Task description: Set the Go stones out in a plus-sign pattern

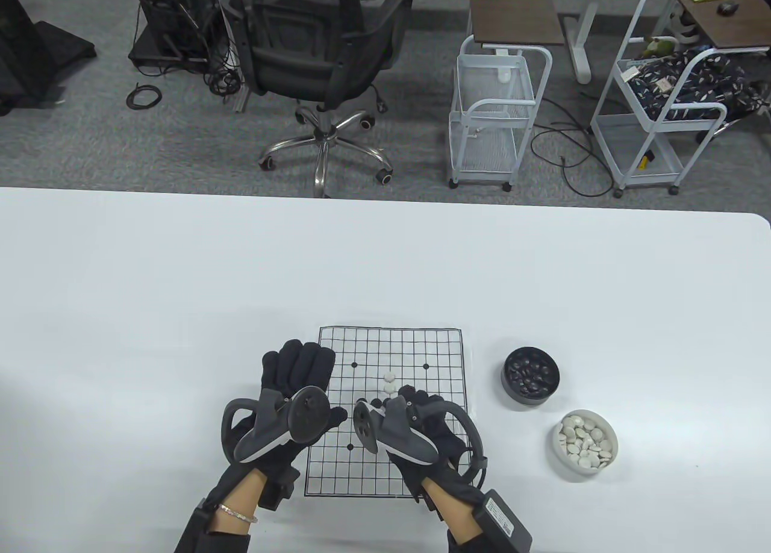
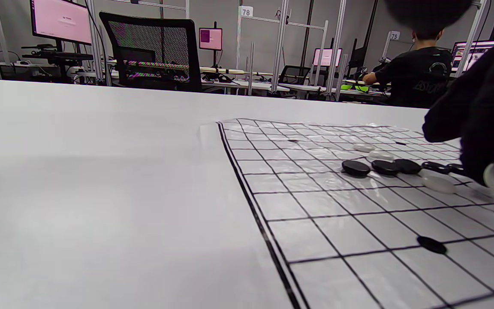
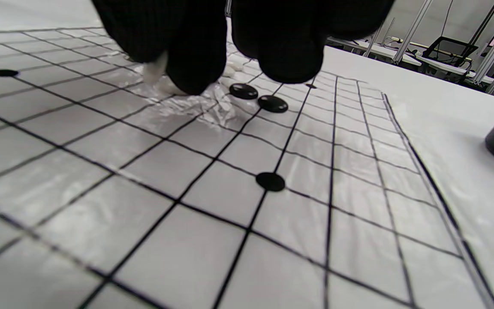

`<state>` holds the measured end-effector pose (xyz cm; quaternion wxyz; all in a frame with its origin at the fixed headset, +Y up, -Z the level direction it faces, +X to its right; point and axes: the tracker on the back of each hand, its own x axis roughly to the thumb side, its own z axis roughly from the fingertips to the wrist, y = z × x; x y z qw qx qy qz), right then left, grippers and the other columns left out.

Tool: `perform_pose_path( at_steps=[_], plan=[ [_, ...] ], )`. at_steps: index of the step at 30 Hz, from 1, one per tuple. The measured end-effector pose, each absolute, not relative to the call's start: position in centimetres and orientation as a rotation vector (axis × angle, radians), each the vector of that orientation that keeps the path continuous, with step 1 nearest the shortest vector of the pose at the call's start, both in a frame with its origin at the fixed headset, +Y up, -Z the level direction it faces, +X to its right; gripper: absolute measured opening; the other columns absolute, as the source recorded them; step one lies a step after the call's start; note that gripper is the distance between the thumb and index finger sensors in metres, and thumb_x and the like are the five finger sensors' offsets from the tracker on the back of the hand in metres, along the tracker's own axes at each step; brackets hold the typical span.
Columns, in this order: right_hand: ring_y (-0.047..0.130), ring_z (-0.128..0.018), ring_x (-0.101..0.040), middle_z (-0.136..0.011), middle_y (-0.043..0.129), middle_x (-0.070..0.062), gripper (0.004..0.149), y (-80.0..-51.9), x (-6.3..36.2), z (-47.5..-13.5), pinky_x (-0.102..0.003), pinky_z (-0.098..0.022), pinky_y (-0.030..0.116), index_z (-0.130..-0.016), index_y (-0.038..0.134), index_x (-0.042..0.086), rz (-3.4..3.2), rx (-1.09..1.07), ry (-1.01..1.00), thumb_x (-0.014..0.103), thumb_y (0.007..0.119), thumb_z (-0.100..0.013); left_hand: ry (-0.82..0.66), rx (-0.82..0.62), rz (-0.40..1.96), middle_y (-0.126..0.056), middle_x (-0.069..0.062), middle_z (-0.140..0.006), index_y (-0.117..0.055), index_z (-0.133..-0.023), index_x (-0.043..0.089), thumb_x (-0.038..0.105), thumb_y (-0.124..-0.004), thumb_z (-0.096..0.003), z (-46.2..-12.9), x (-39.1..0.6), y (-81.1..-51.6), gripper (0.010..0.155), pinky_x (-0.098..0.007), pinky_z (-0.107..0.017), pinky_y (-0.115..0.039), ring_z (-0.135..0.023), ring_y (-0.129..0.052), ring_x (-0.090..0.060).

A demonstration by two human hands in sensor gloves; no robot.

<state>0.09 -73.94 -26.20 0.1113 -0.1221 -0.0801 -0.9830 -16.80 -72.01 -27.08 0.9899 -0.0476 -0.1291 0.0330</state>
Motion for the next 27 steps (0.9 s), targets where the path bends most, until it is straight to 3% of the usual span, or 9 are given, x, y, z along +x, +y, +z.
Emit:
perform_pose_path(
  at_steps=[16, 22, 27],
  plan=[
    [0.083, -0.087, -0.03, -0.106, 0.068, -0.013, 0.043, -74.1, -0.6, -25.8, -0.054, -0.066, 0.063, -0.088, 0.08, 0.019, -2.786, -0.33, -0.161, 0.038, 0.075, -0.05, -0.262, -0.092, 0.06, -0.02, -0.007, -0.128, -0.014, -0.114, 0.028, 0.067, -0.056, -0.0466, -27.0, -16.8, -72.0, 0.088, -0.058, -0.084, -0.016, -0.118, -0.021, -0.04],
    [0.083, -0.087, -0.03, -0.106, 0.069, -0.013, 0.051, -71.7, 0.8, -25.5, -0.054, -0.066, 0.063, -0.095, 0.075, 0.018, -2.883, -0.291, -0.081, 0.041, 0.074, -0.05, -0.272, -0.087, 0.079, -0.02, -0.007, -0.128, -0.014, -0.114, 0.028, 0.067, -0.056, -0.0469, -27.1, -16.7, -72.0, 0.088, -0.058, -0.084, -0.016, -0.118, -0.021, -0.04],
    [0.071, -0.098, -0.037, -0.113, 0.056, -0.016, 0.066, -69.3, 2.7, -25.3, -0.059, -0.071, 0.054, -0.109, 0.053, 0.016, -2.97, -0.248, 0.106, 0.047, 0.068, -0.053, -0.285, -0.075, 0.089, -0.02, -0.007, -0.128, -0.014, -0.114, 0.028, 0.067, -0.056, -0.0468, -27.0, -16.5, -71.8, 0.088, -0.058, -0.084, -0.016, -0.118, -0.021, -0.04]
  ],
)
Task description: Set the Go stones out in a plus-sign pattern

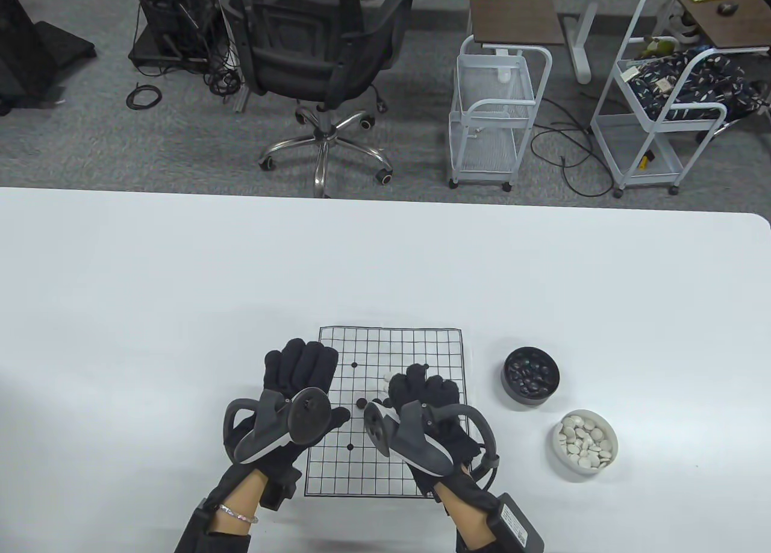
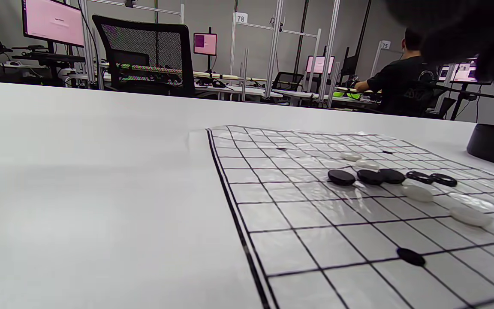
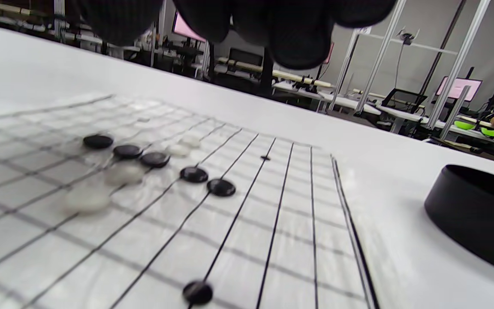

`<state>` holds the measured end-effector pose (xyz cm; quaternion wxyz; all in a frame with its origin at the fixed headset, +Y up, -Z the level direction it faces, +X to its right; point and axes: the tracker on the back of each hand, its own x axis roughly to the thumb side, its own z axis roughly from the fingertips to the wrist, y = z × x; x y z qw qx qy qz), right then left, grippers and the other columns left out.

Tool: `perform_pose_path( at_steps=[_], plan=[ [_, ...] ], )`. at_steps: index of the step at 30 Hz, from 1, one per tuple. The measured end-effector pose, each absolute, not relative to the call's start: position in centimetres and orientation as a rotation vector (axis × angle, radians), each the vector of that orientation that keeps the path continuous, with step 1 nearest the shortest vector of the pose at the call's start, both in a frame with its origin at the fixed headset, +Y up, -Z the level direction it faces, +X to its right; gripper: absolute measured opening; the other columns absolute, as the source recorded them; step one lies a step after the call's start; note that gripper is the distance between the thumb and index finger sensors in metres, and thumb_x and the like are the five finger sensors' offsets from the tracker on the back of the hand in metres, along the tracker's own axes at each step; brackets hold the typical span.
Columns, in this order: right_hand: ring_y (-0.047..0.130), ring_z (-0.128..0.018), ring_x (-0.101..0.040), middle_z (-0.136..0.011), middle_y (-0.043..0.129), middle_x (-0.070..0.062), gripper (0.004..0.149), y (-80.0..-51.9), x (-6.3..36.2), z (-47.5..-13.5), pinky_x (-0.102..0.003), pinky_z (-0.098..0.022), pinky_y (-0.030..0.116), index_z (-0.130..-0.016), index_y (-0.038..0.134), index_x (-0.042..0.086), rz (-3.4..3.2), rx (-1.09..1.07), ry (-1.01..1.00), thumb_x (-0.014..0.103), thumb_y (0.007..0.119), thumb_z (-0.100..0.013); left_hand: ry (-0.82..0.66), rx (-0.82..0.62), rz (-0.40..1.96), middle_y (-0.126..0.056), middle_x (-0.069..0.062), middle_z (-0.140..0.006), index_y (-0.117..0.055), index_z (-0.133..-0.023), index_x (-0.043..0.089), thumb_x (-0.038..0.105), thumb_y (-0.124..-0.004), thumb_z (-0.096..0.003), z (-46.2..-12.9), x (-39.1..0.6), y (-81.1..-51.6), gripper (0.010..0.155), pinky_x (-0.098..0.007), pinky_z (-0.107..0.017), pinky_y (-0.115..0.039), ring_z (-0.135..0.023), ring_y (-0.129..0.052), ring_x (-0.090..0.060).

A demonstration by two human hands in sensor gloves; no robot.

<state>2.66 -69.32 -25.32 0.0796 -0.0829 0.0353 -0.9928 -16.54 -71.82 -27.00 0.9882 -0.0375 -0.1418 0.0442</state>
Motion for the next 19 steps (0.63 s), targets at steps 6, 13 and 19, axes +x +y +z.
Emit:
perform_pose_path(
  at_steps=[6, 13, 19],
  plan=[
    [0.044, -0.111, -0.046, -0.12, 0.035, -0.016, 0.074, -68.6, 4.2, -25.3, -0.064, -0.077, 0.035, -0.115, 0.03, 0.016, -3.013, -0.294, 0.212, 0.051, 0.057, -0.056, -0.294, -0.071, 0.09, -0.02, -0.007, -0.128, -0.014, -0.114, 0.028, 0.066, -0.056, -0.047, -27.0, -16.4, -71.9, 0.088, -0.058, -0.084, -0.016, -0.118, -0.021, -0.04],
    [0.041, -0.111, -0.046, -0.12, 0.034, -0.016, 0.074, -69.4, 4.5, -25.5, -0.064, -0.077, 0.032, -0.115, 0.028, 0.017, -2.981, -0.29, 0.178, 0.052, 0.055, -0.055, -0.299, -0.068, 0.09, -0.02, -0.007, -0.128, -0.013, -0.114, 0.028, 0.066, -0.056, -0.047, -26.9, -16.3, -71.9, 0.088, -0.058, -0.084, -0.016, -0.119, -0.022, -0.04],
    [0.041, -0.111, -0.046, -0.12, 0.035, -0.016, 0.074, -69.4, 4.6, -25.6, -0.064, -0.078, 0.032, -0.115, 0.03, 0.017, -2.99, -0.294, 0.168, 0.052, 0.055, -0.055, -0.299, -0.07, 0.092, -0.02, -0.007, -0.128, -0.013, -0.114, 0.028, 0.067, -0.056, -0.0469, -26.9, -16.3, -71.9, 0.088, -0.058, -0.084, -0.016, -0.119, -0.022, -0.039]
  ],
)
